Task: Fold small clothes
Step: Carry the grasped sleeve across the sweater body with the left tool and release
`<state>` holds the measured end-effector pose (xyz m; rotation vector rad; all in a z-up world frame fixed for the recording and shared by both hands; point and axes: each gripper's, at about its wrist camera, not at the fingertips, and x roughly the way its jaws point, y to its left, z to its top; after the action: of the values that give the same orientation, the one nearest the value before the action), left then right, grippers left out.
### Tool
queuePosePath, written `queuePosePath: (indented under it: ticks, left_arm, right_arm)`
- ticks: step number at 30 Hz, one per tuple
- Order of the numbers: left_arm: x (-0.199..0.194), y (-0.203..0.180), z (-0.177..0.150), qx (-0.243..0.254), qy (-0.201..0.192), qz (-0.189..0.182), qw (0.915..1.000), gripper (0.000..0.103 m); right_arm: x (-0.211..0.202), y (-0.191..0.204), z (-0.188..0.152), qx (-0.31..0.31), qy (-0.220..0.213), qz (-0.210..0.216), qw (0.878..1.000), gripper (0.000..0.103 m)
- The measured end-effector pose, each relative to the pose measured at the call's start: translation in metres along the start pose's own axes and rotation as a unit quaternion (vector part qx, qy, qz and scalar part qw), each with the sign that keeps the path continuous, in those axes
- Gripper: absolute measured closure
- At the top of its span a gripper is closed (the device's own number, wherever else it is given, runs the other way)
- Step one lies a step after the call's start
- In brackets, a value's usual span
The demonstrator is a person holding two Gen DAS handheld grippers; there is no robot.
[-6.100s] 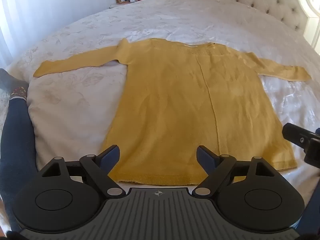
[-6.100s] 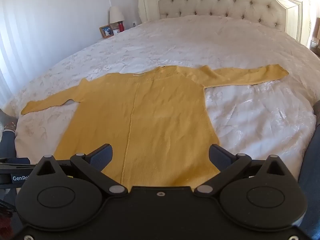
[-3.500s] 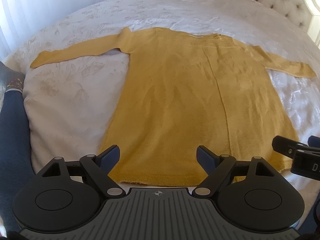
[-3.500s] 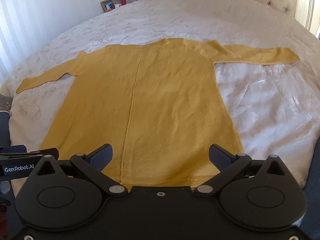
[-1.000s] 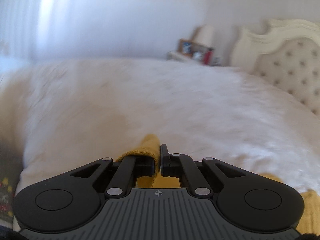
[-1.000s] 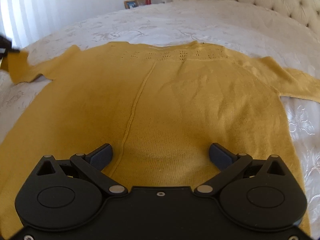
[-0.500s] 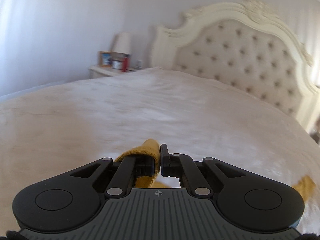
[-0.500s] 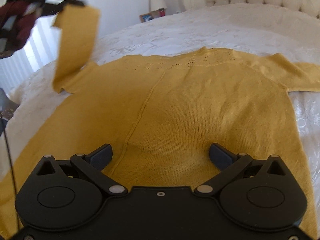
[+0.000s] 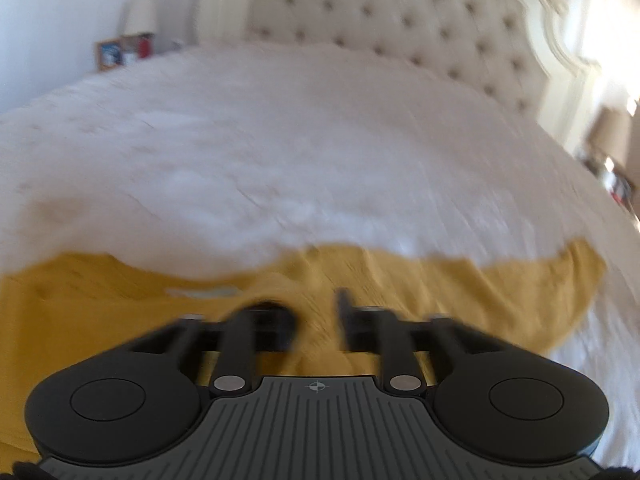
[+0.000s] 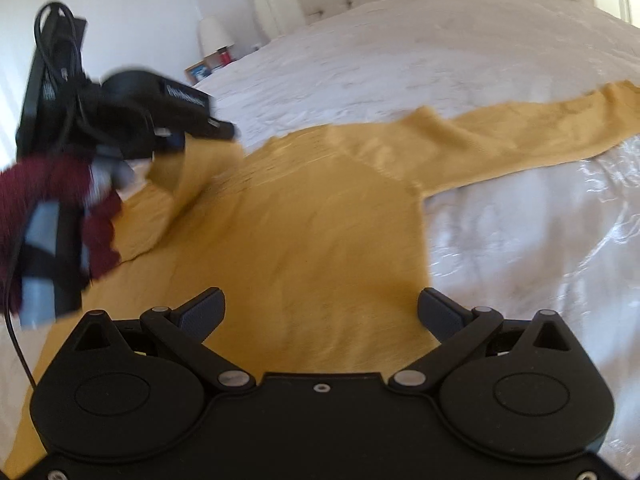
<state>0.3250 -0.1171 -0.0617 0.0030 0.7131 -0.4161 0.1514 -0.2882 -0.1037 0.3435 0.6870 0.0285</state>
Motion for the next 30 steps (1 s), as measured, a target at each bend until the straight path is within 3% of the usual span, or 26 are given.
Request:
queuePosePath:
  ticks: [1,4,7,10,14,16,19,23,30]
  left_arm:
    - [0.000,-0.007,-0.003,0.006,0.006,-0.007,0.9999,0.052]
    - [-0.011,-0.005,-0.013,0.021,0.005,-0.019,0.9996,0.035]
    - [-0.035,0.003,-0.021,0.035,-0.016,-0.018,0.9991,0.026]
    - [-0.060,0.017,-0.033,0.056,-0.033,0.001,0.9979,0.026]
    - [-0.086,0.050,-0.057,0.060,-0.025,0.042,0.9970,0.025]
    - [-0.094,0.073,-0.070,0.047,-0.013,0.066,0.9966,0.025]
    - [-0.097,0.110,-0.086,0.004,0.011,0.087,0.9961,0.025]
    - [-0.094,0.145,-0.101,-0.032,0.028,0.099,0.9942,0.026]
    - [-0.088,0.160,-0.110,-0.040,0.006,0.085,0.9956,0.019]
  right_arm:
    - [-0.001,0.000,-0.001,-0.002,-0.002,-0.004,1.000,0.001]
    - [0.001,0.000,-0.001,-0.006,-0.004,-0.008,1.000,0.001]
    - [0.002,-0.001,-0.002,-0.010,-0.006,-0.005,1.000,0.001]
    - [0.004,0.000,-0.003,-0.019,-0.009,-0.003,1.000,0.001]
    - [0.005,0.004,-0.010,-0.032,-0.018,0.001,0.999,0.001]
    - [0.007,0.007,-0.015,-0.043,-0.017,-0.004,0.999,0.001]
    - [0.010,0.013,-0.021,-0.070,-0.009,-0.028,0.997,0.010]
    - [0.007,0.026,-0.018,-0.106,0.000,-0.056,0.993,0.027]
    - [0.012,0.068,0.014,-0.169,0.001,-0.057,0.984,0.036]
